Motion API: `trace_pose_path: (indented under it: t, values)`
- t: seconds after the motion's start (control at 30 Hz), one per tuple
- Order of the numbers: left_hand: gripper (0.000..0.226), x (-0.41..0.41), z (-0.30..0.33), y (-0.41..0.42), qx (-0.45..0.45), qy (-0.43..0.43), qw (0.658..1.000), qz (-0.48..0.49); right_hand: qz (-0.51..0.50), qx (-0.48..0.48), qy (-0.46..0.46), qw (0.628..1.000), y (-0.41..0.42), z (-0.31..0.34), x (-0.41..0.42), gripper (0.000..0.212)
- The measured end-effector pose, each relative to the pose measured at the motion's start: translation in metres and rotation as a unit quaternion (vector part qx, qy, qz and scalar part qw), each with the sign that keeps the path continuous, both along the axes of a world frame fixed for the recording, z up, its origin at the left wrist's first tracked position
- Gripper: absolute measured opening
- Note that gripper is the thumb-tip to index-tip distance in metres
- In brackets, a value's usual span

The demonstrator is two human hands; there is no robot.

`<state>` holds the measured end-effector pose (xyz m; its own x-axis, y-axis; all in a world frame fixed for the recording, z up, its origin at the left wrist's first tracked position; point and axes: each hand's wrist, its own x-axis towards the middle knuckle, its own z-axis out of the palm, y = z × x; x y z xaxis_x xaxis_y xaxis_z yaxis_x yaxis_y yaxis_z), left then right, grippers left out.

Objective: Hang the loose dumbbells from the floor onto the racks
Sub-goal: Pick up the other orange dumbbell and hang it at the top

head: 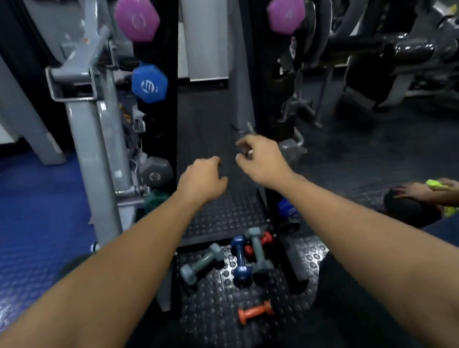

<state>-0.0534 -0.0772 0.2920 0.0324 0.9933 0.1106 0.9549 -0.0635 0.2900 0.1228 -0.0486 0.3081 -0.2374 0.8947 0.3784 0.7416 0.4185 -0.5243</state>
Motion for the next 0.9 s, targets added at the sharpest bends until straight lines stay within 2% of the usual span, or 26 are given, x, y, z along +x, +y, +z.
trace_pose_path:
  t: [0.13,0.3,0.47,0.53,0.63,0.77,0.8,0.9]
  values:
    - [0.043,-0.001,-0.068,-0.006,-0.105,-0.007,0.994,0.013,-0.008,-0.145,-0.088,0.985,0.000,-0.075,0.014,0.036]
    - [0.040,0.005,-0.138,-0.009,-0.204,-0.003,0.978,0.029,-0.033,-0.298,-0.136,0.944,0.002,-0.152,0.027,0.035]
    - [0.029,0.021,-0.198,-0.001,-0.263,0.010,0.964,0.040,-0.048,-0.385,-0.157,0.908,0.006,-0.210,0.026,0.028]
    - [0.035,0.029,-0.223,0.003,-0.282,0.008,0.958,0.041,-0.053,-0.416,-0.184,0.889,0.010,-0.237,0.024,0.035]
    - [0.045,0.042,-0.273,-0.003,-0.354,0.007,0.934,0.048,-0.046,-0.476,-0.212,0.852,0.007,-0.295,0.025,0.047]
    - [0.053,0.046,-0.401,-0.002,-0.451,0.008,0.890,0.068,-0.041,-0.525,-0.194,0.828,-0.010,-0.347,0.027,0.023]
    - [0.056,0.049,-0.406,-0.007,-0.477,0.006,0.877,0.063,-0.043,-0.537,-0.195,0.819,-0.013,-0.363,0.030,0.017]
    - [0.061,0.063,-0.401,-0.024,-0.532,-0.026,0.844,0.061,-0.045,-0.572,-0.211,0.791,-0.027,-0.410,0.041,0.025]
